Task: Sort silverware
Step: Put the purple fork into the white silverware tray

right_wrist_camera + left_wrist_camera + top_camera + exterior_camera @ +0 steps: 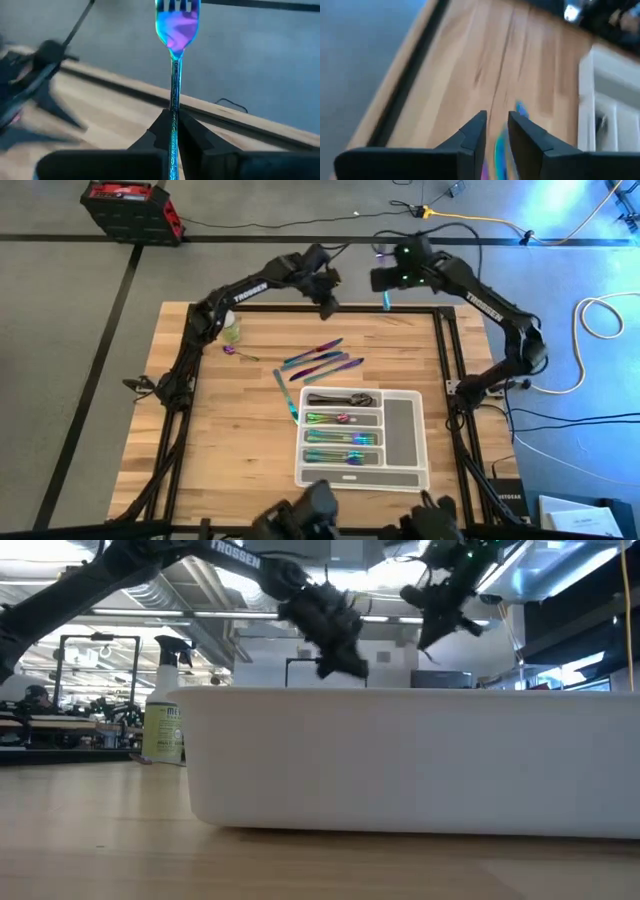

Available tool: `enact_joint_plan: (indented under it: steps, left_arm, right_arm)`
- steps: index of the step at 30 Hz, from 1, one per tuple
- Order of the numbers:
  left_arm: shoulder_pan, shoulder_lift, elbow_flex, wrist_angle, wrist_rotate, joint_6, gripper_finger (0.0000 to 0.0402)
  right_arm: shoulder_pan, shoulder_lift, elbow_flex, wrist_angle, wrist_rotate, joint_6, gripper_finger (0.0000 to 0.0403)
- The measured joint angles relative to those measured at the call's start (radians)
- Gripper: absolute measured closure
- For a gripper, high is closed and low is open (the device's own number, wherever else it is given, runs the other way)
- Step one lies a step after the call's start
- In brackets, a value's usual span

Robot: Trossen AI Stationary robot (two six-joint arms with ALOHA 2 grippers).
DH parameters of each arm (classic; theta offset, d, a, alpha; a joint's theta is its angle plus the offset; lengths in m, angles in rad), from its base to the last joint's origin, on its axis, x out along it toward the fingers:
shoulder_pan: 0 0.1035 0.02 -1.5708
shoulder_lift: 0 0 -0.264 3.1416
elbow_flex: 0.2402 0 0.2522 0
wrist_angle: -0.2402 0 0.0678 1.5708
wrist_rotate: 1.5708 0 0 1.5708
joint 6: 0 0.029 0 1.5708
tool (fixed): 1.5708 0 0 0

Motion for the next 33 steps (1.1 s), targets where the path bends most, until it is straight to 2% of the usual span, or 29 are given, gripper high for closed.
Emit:
enact_joint_plan:
  steps: [4, 10, 16, 20, 24, 27, 30, 33]
  left_arm:
    - [-0.082, -0.002, 0.001, 0.214, -0.02, -0.08, 0.0313]
    - [-0.198, -0.002, 0.001, 0.505, -0.197, -0.174, 0.0246]
    - [-0.27, -0.002, 0.001, 0.606, -0.422, -0.253, 0.0164]
    - [-0.304, -0.002, 0.001, 0.616, -0.61, -0.291, 0.0129]
    - [-0.325, -0.002, 0.001, 0.726, -0.636, -0.315, 0.0117]
    - [-0.335, -0.002, 0.001, 0.799, -0.671, -0.39, 0.0116]
    - [-0.339, -0.002, 0.001, 0.811, -0.677, -0.426, 0.0116]
    - [-0.337, 0.003, 0.001, 0.793, -0.701, -0.4, 0.0116]
  right_arm:
    - [0.012, -0.116, -0.066, 0.122, 0.029, 0.097, 0.0402]
    - [0.039, -0.245, -0.103, 0.15, 0.183, 0.151, 0.0402]
    - [0.046, -0.352, -0.101, 0.129, 0.225, 0.149, 0.0402]
    - [0.048, -0.4, -0.1, 0.121, 0.228, 0.115, 0.0402]
    - [0.064, -0.39, -0.101, 0.106, 0.204, 0.064, 0.0402]
    - [0.103, -0.369, -0.101, 0.12, 0.184, 0.052, 0.0402]
    - [0.154, -0.348, -0.101, 0.189, 0.182, 0.049, 0.0402]
    - [0.196, -0.336, -0.099, 0.244, 0.21, 0.05, 0.0402]
